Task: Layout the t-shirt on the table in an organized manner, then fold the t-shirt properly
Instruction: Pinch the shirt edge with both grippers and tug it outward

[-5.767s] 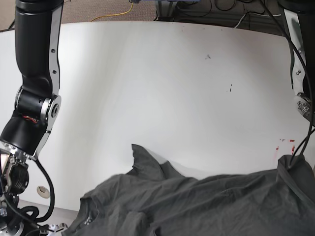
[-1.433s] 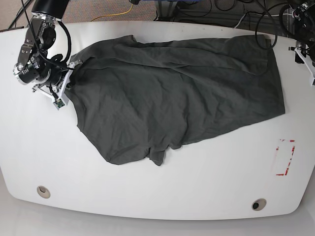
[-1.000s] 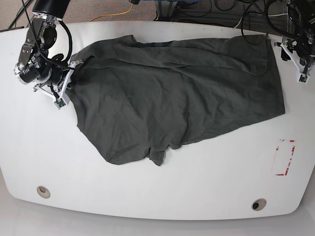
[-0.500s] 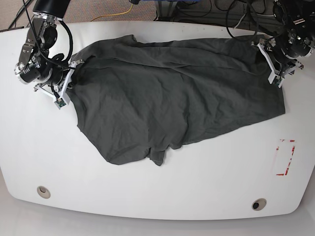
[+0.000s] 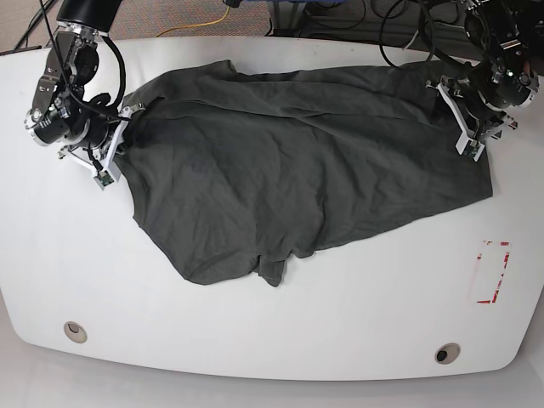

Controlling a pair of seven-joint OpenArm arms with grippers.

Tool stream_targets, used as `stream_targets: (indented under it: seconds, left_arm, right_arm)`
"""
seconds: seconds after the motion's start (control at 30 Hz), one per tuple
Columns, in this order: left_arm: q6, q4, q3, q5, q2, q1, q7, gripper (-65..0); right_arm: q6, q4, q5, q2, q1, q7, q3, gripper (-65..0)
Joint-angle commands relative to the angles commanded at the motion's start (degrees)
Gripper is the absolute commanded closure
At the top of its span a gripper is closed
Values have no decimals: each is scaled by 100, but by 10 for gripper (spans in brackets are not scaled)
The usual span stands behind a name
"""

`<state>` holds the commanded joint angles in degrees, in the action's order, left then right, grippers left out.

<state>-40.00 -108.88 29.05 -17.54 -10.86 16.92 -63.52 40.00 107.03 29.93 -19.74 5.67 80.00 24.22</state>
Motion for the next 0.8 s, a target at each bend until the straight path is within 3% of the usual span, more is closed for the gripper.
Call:
stream_targets:
  seconds: [0.33, 0.8]
  left_arm:
    - [0, 26, 9, 695, 18, 26, 0, -360]
    - [0, 686, -9, 695, 26, 0, 9, -360]
  right_arm:
    - [0, 0, 0, -9, 0, 0, 0, -6]
    - [0, 9, 0, -9, 0, 0, 0, -6]
